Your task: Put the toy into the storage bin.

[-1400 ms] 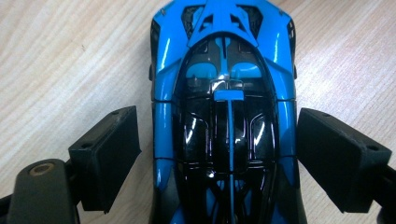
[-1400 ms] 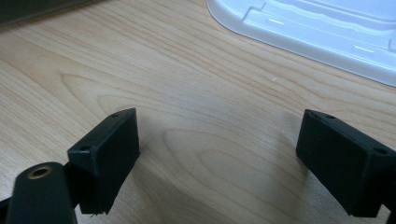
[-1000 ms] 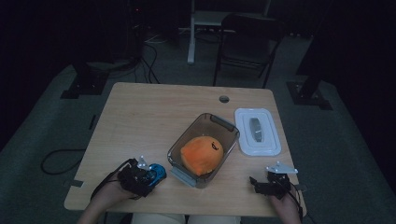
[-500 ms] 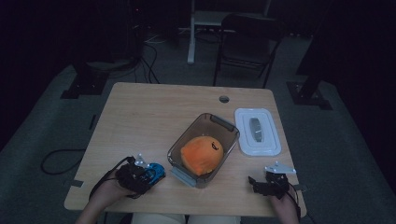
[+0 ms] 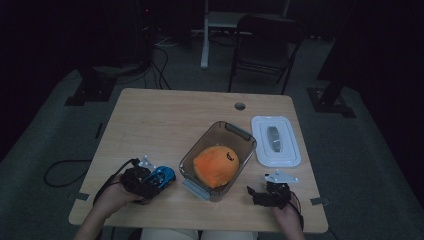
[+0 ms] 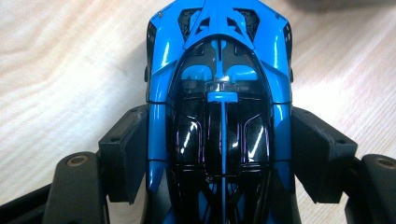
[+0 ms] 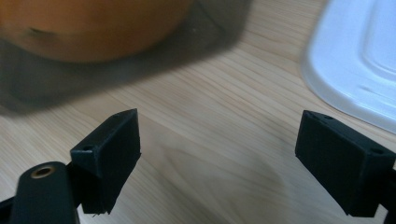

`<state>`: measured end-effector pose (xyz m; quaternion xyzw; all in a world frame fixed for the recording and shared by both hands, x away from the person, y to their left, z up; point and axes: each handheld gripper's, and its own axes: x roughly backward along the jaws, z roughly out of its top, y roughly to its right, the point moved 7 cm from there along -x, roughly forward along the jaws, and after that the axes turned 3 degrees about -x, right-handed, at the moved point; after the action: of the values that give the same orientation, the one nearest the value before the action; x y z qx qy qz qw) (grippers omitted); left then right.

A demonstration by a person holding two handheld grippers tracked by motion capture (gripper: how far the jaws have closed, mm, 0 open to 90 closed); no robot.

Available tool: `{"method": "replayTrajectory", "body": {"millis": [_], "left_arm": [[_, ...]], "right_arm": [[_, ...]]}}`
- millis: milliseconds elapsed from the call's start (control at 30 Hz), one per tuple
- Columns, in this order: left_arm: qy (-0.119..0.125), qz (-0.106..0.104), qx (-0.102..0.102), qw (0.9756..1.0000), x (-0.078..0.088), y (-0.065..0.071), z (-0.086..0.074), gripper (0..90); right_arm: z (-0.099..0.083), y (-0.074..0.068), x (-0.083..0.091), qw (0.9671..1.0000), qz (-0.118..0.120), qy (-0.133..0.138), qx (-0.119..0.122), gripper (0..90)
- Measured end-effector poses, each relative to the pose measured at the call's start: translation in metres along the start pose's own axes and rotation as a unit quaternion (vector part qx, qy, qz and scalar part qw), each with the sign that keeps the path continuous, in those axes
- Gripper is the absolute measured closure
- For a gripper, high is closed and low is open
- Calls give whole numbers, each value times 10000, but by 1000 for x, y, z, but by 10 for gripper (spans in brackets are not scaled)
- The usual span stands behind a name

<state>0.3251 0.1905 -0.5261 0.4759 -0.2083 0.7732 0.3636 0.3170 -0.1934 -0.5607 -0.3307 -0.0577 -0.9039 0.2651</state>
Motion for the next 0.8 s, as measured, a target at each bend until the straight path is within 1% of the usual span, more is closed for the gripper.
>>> {"method": "replayTrajectory", "body": {"millis": [33, 67, 100, 133, 167, 200, 233, 300, 333, 367, 400, 433, 500, 533, 567, 600, 667, 700, 733, 800], "left_arm": [[5, 18, 13, 10000, 3, -2, 2, 289], [8, -2, -28, 10000, 5, -2, 4, 290], [57, 12, -1, 10000, 8, -4, 6, 289], [46, 26, -8, 10000, 11, -5, 8, 289], [69, 66, -20, 10000, 15, -6, 10, 289], [111, 87, 34, 9999, 18, -8, 13, 289], [127, 92, 11, 9999, 21, -9, 14, 289], [165, 98, 33, 9998, 28, -12, 19, 289], [179, 146, -9, 9997, 31, -14, 21, 289], [194, 176, 2, 9997, 35, -16, 25, 289], [193, 205, -54, 9996, 39, -17, 28, 289], [241, 238, -17, 9994, 43, -20, 32, 289], [293, 292, -26, 9991, 52, -25, 40, 289], [318, 339, -12, 9989, 56, -27, 44, 289], [311, 401, -59, 9987, 61, -29, 48, 289], [361, 457, -26, 9983, 67, -32, 54, 289], [394, 458, -76, 9981, 76, -34, 60, 289], [462, 405, -27, 9981, 81, -35, 65, 289], [480, 472, -43, 9977, 86, -37, 71, 289], [487, 622, -62, 9969, 92, -39, 79, 289]], "right_arm": [[1, -4, -3, 10000, 19, -16, 13, 136], [3, -9, -6, 10000, 64, -1, 22, 136], [5, -14, -9, 9999, 140, 17, 5, 136], [6, -18, -12, 9998, 200, 7, 9, 136], [7, -23, -15, 9996, 260, -13, 57, 136], [9, -27, -17, 9995, 307, -17, 95, 136], [10, -31, -19, 9994, 327, -12, 100, 136], [12, -38, -23, 9992, 364, -15, 157, 131], [12, -40, -25, 9991, 363, -73, 186, 127], [12, -42, -27, 9991, 355, -72, 215, 126], [13, -45, -29, 9992, 362, -62, 185, 126], [14, -47, -31, 9991, 383, -74, 161, 126], [16, -52, -35, 9991, 383, -74, 176, 123], [18, -54, -37, 9991, 371, -67, 192, 123], [19, -56, -39, 9991, 369, -62, 188, 123], [21, -59, -41, 9992, 357, -44, 170, 123], [22, -64, -46, 9993, 332, -73, 178, 118], [24, -67, -48, 9993, 325, -84, 171, 118], [25, -69, -50, 9994, 301, -74, 164, 118], [27, -71, -52, 9993, 245, -89, 251, 118]]}}
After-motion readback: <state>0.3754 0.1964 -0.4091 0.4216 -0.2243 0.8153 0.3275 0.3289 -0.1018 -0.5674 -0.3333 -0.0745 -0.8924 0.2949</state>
